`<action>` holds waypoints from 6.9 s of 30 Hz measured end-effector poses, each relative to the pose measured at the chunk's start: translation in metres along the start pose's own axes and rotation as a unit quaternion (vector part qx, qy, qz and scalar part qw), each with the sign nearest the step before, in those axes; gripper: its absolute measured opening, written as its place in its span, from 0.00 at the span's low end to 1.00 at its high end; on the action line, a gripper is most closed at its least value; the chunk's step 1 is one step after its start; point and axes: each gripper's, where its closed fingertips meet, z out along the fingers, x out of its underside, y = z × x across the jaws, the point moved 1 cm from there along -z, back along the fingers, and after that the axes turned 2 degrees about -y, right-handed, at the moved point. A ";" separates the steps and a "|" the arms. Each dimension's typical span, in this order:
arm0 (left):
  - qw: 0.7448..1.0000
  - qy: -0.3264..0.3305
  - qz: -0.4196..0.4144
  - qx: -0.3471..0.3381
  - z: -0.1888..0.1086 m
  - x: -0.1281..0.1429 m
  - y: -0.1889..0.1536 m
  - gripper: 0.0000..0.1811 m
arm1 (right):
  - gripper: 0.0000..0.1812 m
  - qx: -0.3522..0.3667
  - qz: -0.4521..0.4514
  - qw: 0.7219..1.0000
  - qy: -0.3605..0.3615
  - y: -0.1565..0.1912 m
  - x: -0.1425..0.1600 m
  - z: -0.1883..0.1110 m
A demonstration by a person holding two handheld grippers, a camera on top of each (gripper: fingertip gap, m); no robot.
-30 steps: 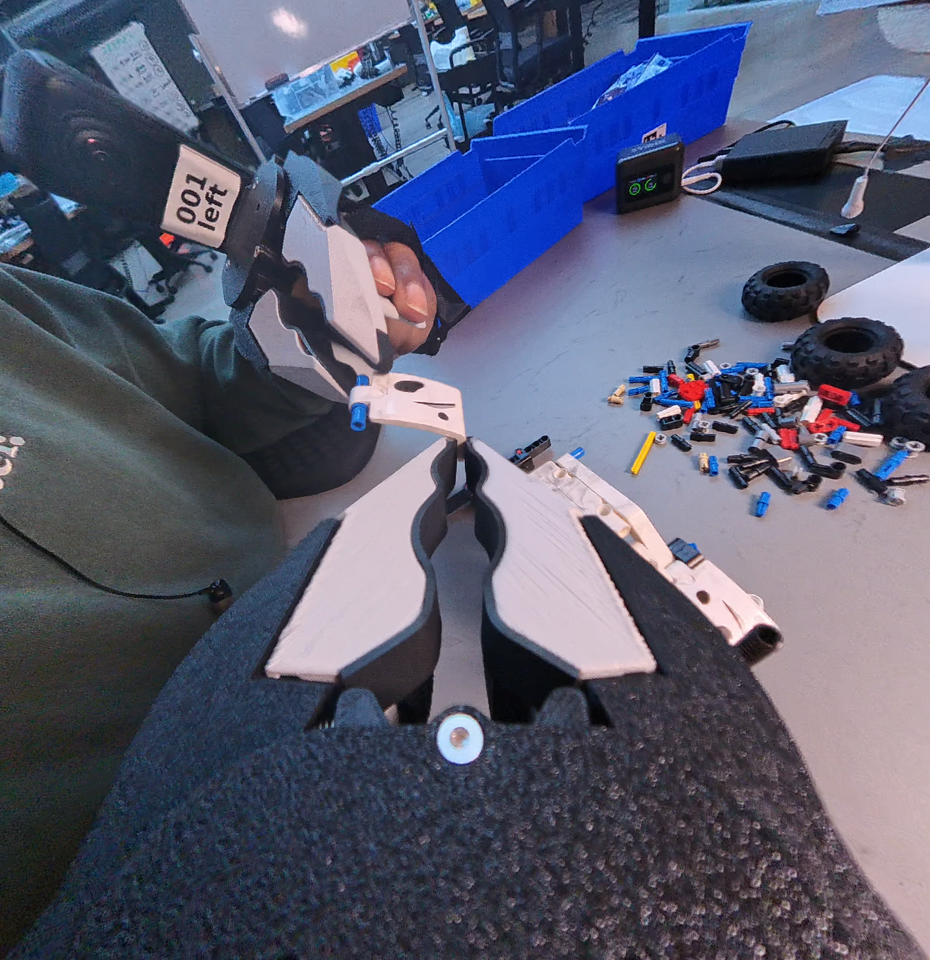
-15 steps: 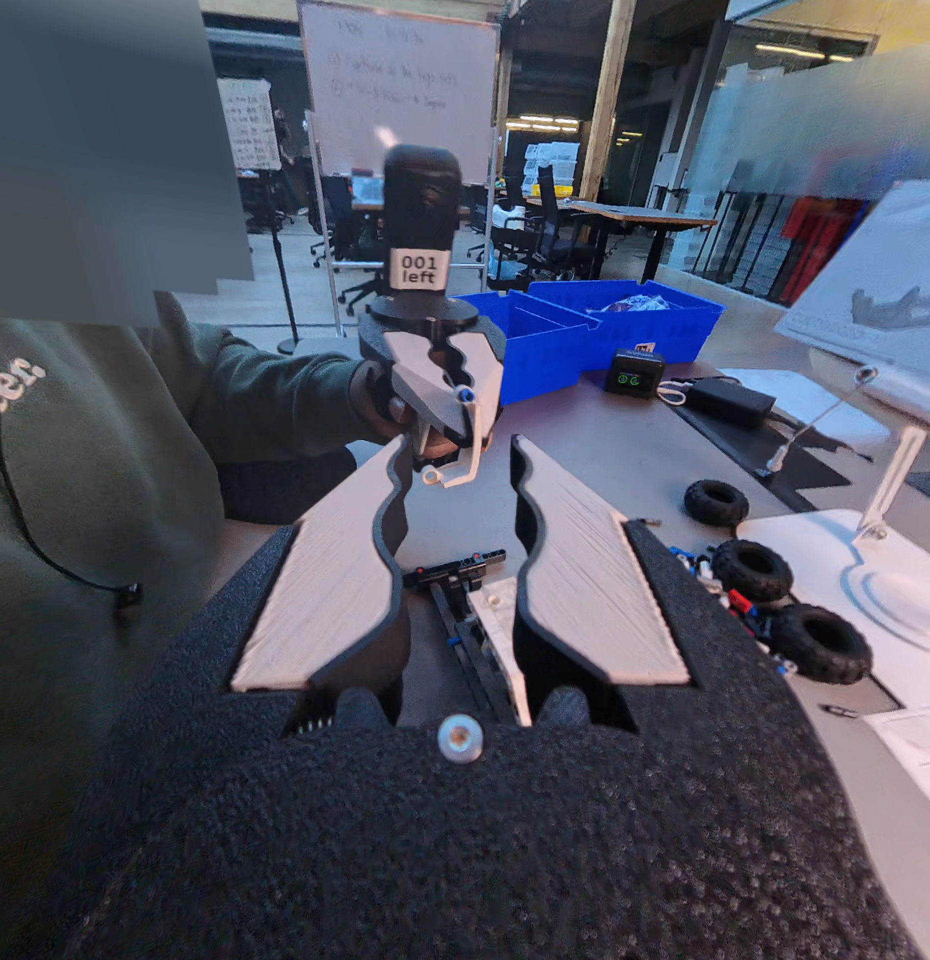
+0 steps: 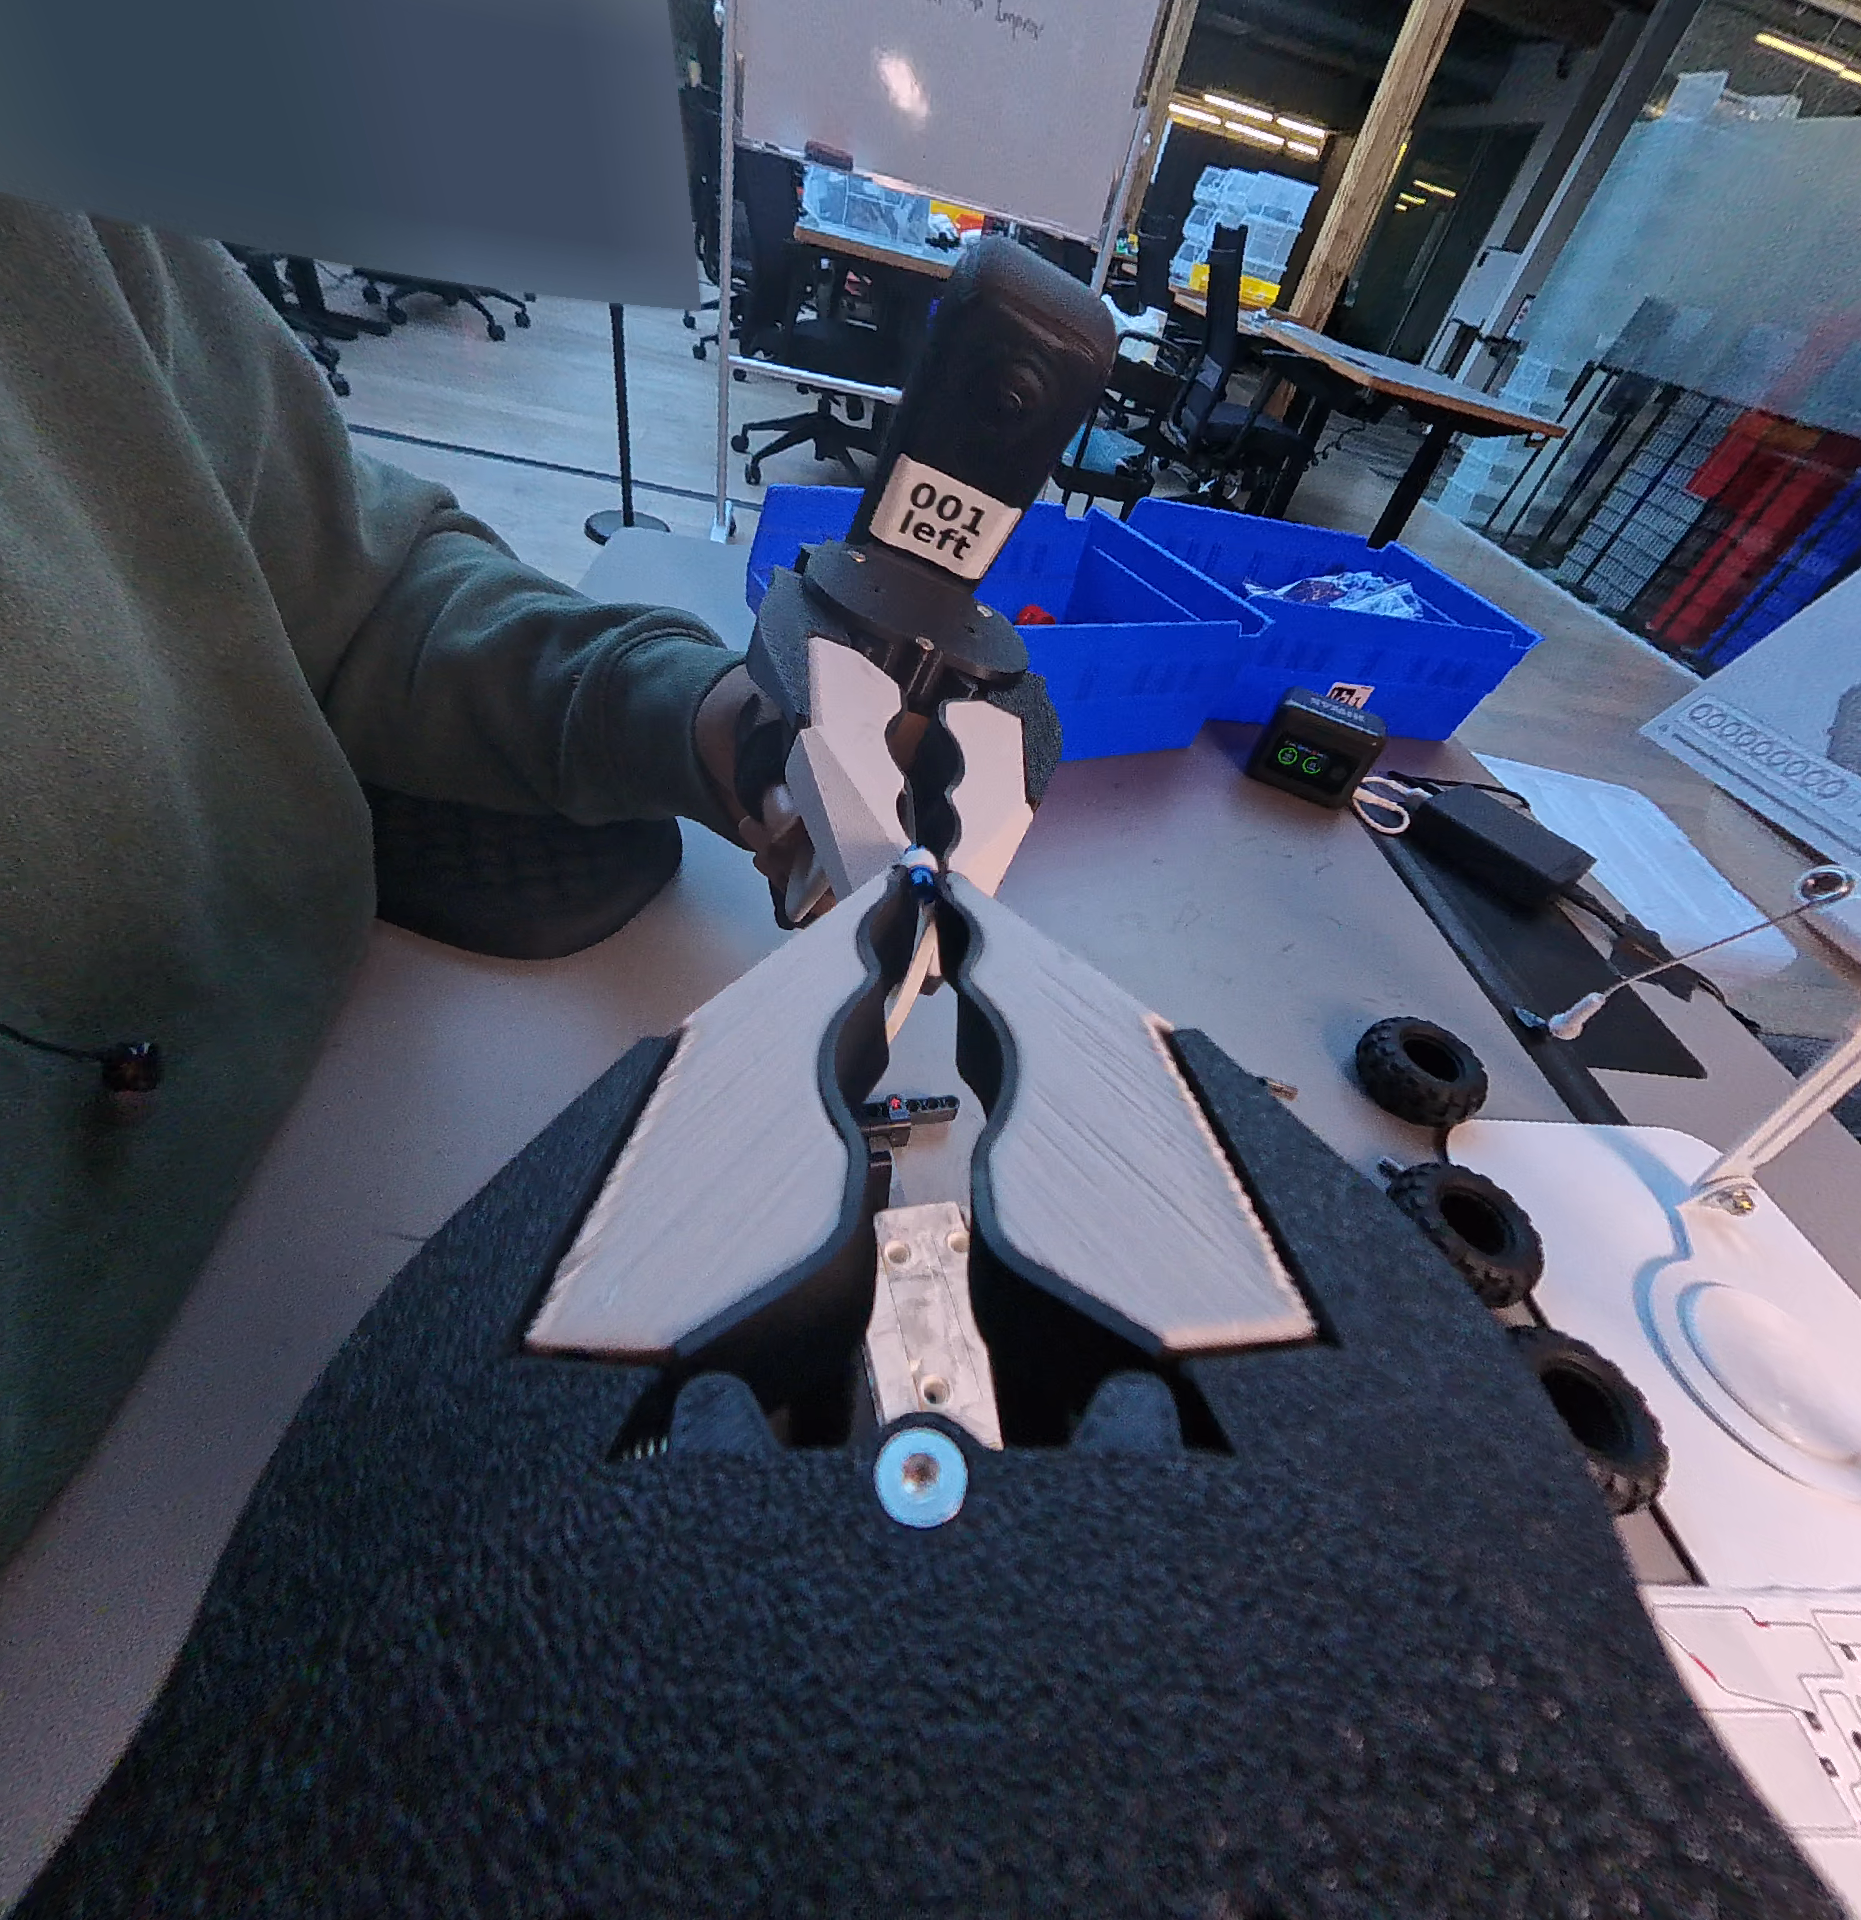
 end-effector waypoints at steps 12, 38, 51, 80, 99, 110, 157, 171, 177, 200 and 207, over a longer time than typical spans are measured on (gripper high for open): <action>0.997 -0.058 -0.029 0.030 -0.004 -0.019 -0.007 0.01 | 0.01 -0.013 0.030 0.997 -0.066 0.000 -0.008 -0.004; 0.982 -0.113 -0.039 -0.144 -0.055 -0.023 0.059 0.01 | 0.14 0.024 -0.003 0.964 0.266 -0.136 0.176 0.033; 0.989 -0.039 0.108 -0.091 -0.026 -0.015 0.020 0.01 | 0.13 -0.057 -0.080 0.991 0.092 -0.027 0.002 0.013; 0.956 0.025 0.187 -0.224 -0.060 -0.031 -0.001 0.01 | 0.16 0.097 -0.220 0.970 0.036 0.001 -0.005 -0.004; 0.575 0.431 -0.102 -0.688 -0.443 0.109 0.050 0.04 | 0.19 0.260 -0.004 0.960 0.106 -0.022 0.064 -0.124; 0.842 0.200 0.087 -0.493 -0.226 -0.008 0.033 0.19 | 0.18 0.196 -0.009 0.969 0.150 0.007 0.090 -0.099; 0.983 0.167 0.073 0.000 0.001 0.067 0.015 0.22 | 0.18 -0.144 0.248 0.955 0.071 0.057 0.107 -0.069; 0.978 0.204 0.026 -0.025 0.004 0.077 -0.016 0.28 | 0.13 -0.048 0.251 0.956 0.146 0.076 0.099 -0.060; 0.982 0.186 0.004 -0.017 0.014 0.079 -0.016 0.26 | 0.13 0.034 0.269 0.949 0.161 0.090 0.096 -0.056; 0.968 0.237 -0.080 -0.024 0.055 0.067 -0.016 0.39 | 0.06 0.187 0.087 0.963 0.171 0.045 0.099 -0.074; 0.946 0.305 -0.052 -0.095 0.066 0.085 -0.018 0.40 | 0.02 0.200 0.043 0.963 0.176 0.043 0.100 -0.066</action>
